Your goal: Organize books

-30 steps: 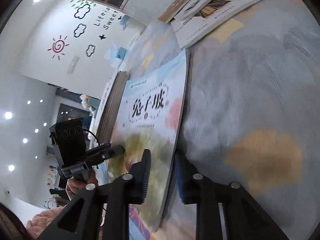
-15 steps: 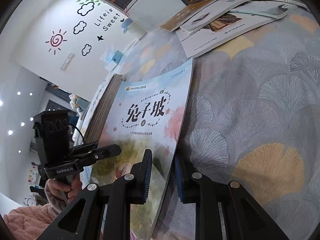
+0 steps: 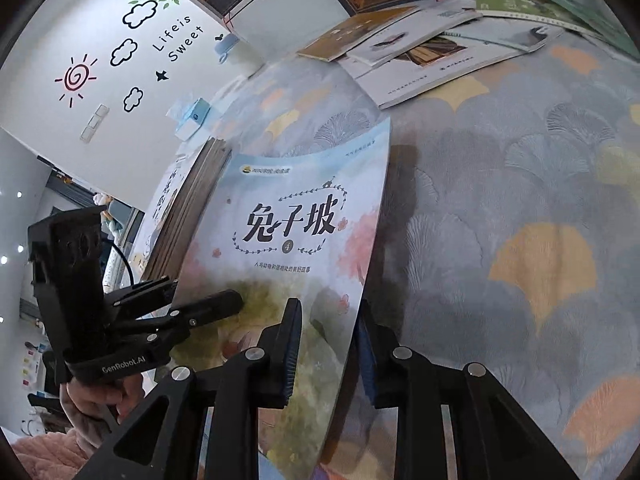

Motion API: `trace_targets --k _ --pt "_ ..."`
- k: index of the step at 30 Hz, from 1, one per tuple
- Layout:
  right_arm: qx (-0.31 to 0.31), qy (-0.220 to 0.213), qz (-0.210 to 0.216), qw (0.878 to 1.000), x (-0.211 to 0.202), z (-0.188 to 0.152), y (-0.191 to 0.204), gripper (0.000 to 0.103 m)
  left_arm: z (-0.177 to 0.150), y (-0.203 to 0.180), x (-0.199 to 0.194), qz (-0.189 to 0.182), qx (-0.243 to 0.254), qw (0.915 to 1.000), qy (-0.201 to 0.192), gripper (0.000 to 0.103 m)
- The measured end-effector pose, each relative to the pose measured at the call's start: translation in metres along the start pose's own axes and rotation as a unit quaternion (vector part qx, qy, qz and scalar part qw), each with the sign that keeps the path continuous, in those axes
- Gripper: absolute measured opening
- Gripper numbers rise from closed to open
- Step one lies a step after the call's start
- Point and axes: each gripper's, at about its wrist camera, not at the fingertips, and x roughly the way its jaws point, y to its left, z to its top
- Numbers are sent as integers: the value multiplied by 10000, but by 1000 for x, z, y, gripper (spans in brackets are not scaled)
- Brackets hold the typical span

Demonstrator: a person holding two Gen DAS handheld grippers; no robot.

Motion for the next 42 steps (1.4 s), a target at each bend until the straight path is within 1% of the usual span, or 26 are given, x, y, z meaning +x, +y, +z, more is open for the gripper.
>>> trace_targets --k 2,5,12,15,22,26,29,36,42 --pt "-90 -13 -68 9999 -2 -3 5 27 -1 -3 -3 27 99 9999 -20 34" --pt "-69 -18 39 10000 -8 -5 10 27 0 -7 -10 135 196 9996 -122 34" --pt "-384 -178 -25 9991 -23 -8 32 26 1 -6 -25 82 325 9992 -234 34" --pt "-527 -218 -135 9983 -25 -8 42 26 1 -4 -32 34 325 9990 -305 34" --pt "-659 -279 -28 9974 -24 -8 55 26 -2 5 -43 26 323 9987 -383 34" --pt "-859 -292 -100 9958 -18 -10 65 26 -5 12 -49 45 282 9987 -422 34" --pt "-924 -299 -67 9952 -15 -8 72 26 -6 16 -55 84 294 9984 -478 34" --pt "-1097 -451 -9 9929 -20 1 92 26 -3 25 -76 15 363 9973 -646 34" --pt "-1296 -618 107 9896 -22 16 120 26 10 42 -102 -8 480 9955 -822 34"
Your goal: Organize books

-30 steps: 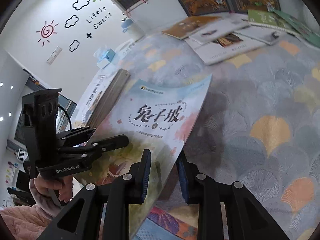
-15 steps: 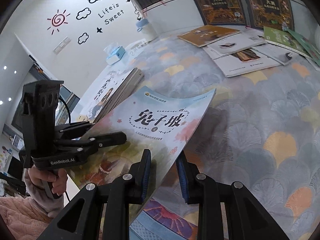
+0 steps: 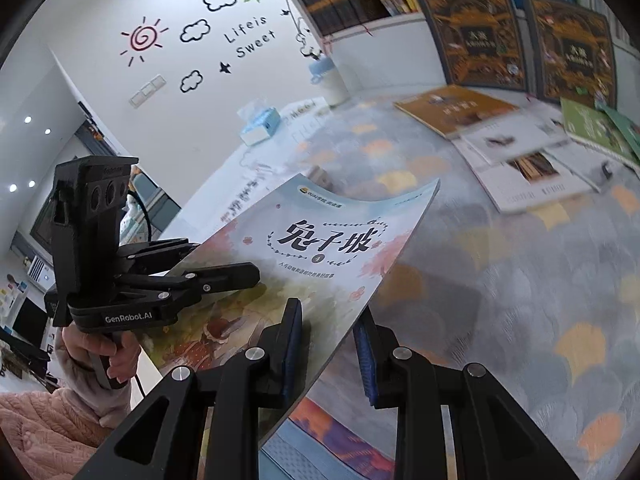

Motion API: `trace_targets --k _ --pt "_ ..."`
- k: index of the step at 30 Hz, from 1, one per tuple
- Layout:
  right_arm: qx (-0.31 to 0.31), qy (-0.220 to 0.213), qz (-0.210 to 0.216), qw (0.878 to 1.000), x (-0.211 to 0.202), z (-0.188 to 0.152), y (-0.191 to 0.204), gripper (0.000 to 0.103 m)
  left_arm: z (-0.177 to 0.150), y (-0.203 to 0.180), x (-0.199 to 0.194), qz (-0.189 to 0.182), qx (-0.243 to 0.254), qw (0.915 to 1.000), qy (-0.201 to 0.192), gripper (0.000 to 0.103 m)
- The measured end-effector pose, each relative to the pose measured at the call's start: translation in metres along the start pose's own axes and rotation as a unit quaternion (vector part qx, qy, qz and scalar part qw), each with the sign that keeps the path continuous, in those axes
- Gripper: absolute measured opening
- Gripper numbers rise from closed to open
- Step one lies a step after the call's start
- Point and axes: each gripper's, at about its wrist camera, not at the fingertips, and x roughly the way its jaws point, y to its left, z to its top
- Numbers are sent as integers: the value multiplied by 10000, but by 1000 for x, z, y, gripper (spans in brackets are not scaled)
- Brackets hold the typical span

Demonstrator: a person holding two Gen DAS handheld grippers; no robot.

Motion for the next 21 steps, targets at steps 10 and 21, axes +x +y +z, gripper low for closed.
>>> trace_targets --k 10,21 --pt "-597 -289 51 9978 27 56 63 26 29 65 -45 126 89 9986 -509 34" --pt "-876 -153 189 9959 99 92 106 26 34 148 -59 329 -81 9954 -896 34"
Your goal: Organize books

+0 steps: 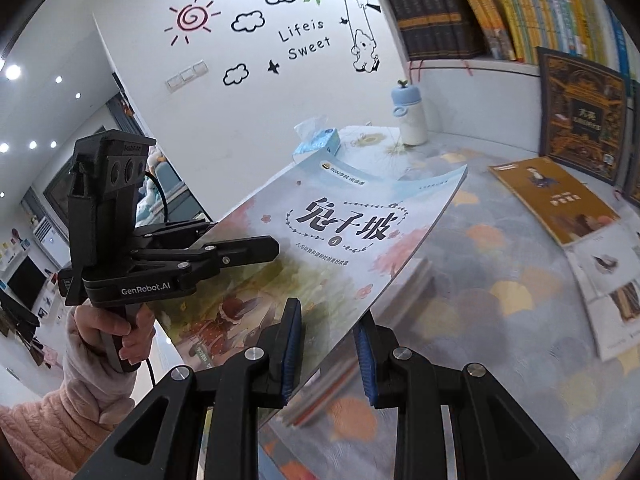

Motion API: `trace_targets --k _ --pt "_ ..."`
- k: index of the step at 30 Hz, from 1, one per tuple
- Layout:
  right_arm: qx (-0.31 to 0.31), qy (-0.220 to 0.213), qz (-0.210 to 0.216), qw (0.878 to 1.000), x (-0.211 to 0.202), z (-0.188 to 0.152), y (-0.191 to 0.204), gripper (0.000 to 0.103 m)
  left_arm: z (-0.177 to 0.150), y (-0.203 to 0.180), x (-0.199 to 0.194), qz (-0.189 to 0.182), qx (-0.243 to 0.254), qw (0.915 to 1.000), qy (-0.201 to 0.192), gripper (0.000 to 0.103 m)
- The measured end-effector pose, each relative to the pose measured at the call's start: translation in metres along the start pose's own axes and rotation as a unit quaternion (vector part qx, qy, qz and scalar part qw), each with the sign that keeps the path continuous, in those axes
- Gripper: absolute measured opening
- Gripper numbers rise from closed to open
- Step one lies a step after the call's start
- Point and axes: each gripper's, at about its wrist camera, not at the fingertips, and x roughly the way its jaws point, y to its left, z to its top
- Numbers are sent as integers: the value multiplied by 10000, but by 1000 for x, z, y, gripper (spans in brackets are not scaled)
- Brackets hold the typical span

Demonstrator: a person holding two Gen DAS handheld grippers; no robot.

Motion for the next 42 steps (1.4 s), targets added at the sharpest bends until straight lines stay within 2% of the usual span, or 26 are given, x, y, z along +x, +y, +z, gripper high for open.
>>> trace_targets --k 8,14,21,27,37,42 --pt "66 374 39 9993 54 -3 -2 26 -20 38 27 63 -135 9994 298 34" --pt "397 621 185 9971 80 -17 -13 26 -31 48 46 41 -89 9983 566 34" --pt "425 765 326 9956 91 -26 -8 26 -36 50 50 393 61 9964 743 42" --pt "470 820 349 9949 94 -31 -12 26 -40 43 49 725 387 9928 871 48" --pt "548 871 397 9939 98 -33 -18 26 -38 40 49 1113 400 9880 994 50" --pt "548 898 443 9935 98 -34 -18 26 -40 38 49 1170 452 9871 995 52"
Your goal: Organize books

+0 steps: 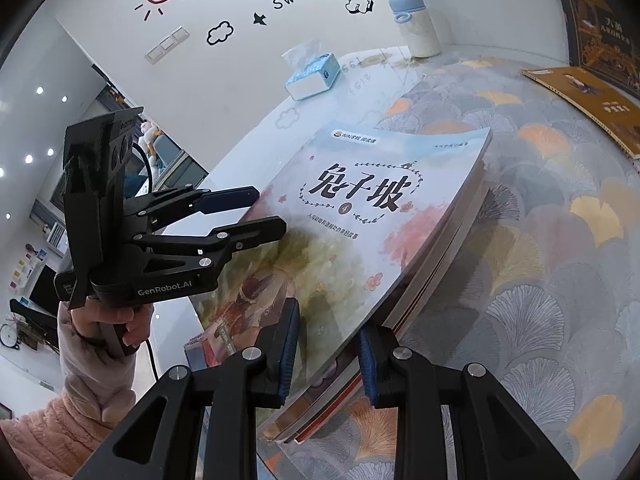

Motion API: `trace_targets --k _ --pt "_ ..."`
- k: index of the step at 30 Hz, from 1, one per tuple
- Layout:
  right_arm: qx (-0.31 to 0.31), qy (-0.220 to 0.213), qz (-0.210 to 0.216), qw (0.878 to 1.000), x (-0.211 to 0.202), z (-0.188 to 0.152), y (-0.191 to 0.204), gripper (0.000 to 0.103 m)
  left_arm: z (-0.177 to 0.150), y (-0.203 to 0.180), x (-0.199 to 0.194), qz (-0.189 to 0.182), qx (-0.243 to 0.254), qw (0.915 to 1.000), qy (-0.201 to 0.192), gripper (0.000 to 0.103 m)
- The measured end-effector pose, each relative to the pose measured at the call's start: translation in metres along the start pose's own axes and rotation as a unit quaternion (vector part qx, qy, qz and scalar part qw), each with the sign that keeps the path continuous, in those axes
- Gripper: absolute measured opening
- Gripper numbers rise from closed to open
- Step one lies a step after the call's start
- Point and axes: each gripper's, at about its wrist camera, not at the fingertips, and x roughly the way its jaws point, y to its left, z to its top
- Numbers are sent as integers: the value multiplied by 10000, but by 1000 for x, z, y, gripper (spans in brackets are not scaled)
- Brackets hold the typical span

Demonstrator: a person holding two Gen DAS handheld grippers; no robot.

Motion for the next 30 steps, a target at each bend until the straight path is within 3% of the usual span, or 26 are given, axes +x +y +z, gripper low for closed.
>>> trace_targets --k 5,9,16,20,24,26,30 --pt "44 43 64 10000 0 1 -3 26 0 4 -5 257 -197 9995 14 52" --pt "95 94 76 9999 -5 1 -6 26 1 12 -20 266 -628 9976 -143 52" --pt "86 307 124 9994 -7 -5 -15 26 6 27 -53 230 -1991 9780 -583 57" --pt "9 385 318 9988 -23 -16 -27 26 12 1 -73 67 -2243 9700 -938 58" --pt "31 -105 25 9999 -74 -31 -68 27 34 -57 -78 -117 -1869 9755 -1153 64" --pt "287 -389 -214 9986 -103 -38 -102 39 52 -98 -71 -274 -1561 9788 -1295 66" --pt "538 -918 -1274 9861 -146 -52 -160 81 83 -177 -35 -793 -1240 9788 -1427 74"
